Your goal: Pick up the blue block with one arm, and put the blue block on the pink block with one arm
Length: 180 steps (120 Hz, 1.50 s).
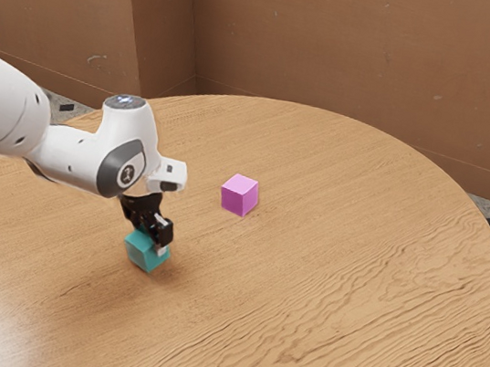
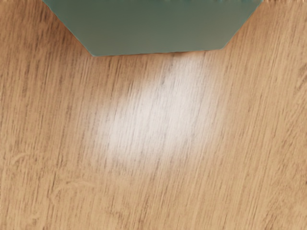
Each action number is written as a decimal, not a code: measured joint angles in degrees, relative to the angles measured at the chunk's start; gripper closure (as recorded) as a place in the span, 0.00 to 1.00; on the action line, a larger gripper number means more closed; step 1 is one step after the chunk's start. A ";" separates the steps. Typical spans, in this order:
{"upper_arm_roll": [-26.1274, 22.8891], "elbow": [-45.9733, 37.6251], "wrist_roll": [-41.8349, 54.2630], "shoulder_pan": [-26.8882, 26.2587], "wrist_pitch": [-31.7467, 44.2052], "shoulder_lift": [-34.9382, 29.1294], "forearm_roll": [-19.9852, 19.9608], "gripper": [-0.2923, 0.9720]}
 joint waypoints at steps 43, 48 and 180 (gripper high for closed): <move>0.98 8.14 -0.29 1.31 -4.22 0.57 0.10 0.48; 1.04 11.86 -0.32 1.49 -5.89 1.95 -0.35 0.48; -12.57 79.40 -4.11 16.10 -33.02 39.58 -6.03 0.47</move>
